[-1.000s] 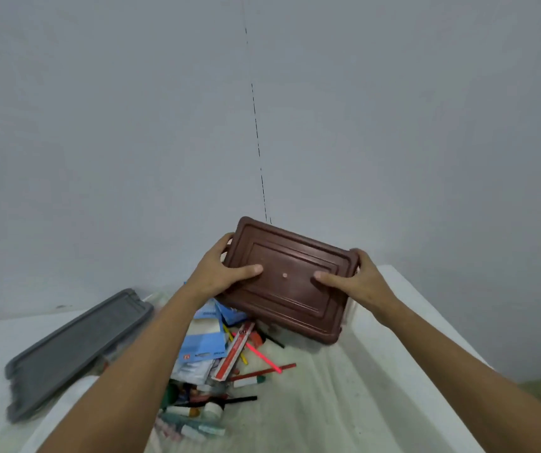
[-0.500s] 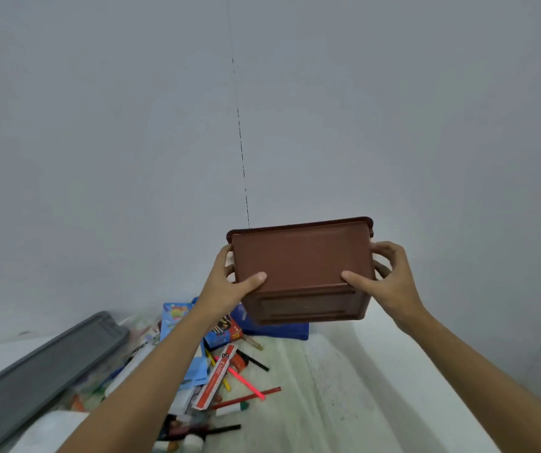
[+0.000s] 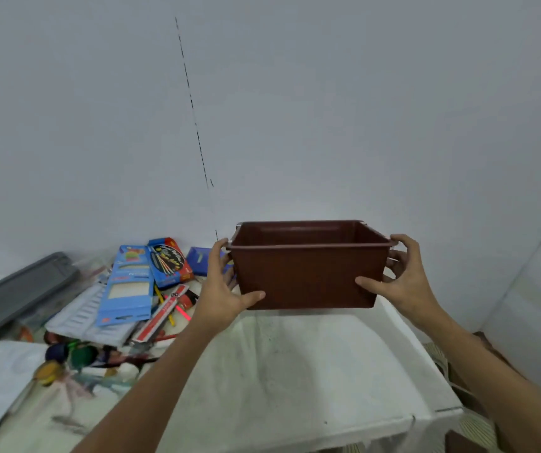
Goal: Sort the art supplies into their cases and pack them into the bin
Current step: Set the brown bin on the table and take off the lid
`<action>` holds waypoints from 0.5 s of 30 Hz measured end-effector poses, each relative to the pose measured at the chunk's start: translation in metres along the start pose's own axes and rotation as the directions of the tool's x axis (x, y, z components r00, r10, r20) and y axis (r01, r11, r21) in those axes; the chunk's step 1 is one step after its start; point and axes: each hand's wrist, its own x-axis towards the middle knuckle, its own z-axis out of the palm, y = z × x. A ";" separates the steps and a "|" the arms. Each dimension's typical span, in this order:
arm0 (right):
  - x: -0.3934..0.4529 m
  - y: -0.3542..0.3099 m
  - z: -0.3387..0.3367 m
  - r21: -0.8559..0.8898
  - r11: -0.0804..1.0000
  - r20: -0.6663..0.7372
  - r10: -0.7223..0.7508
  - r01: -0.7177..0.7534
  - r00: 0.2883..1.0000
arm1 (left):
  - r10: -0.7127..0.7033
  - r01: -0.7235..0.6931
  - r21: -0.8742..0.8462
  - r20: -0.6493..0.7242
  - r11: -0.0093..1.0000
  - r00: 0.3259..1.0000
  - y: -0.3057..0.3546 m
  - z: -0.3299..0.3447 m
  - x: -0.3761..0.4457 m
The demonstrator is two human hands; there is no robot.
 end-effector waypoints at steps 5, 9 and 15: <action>-0.021 0.029 -0.020 -0.002 1.000 0.076 -0.021 0.021 0.997 | -0.053 0.049 -0.035 -0.140 0.998 0.989 -0.013 0.031 -0.045; -0.034 0.035 -0.023 0.038 0.999 0.057 -0.028 0.026 0.998 | -0.103 0.079 -0.108 -0.235 0.991 0.967 -0.013 0.044 -0.065; -0.043 0.045 -0.039 0.049 0.999 0.039 0.010 -0.012 0.999 | -0.079 0.080 -0.008 -0.273 0.997 0.959 -0.015 0.064 -0.077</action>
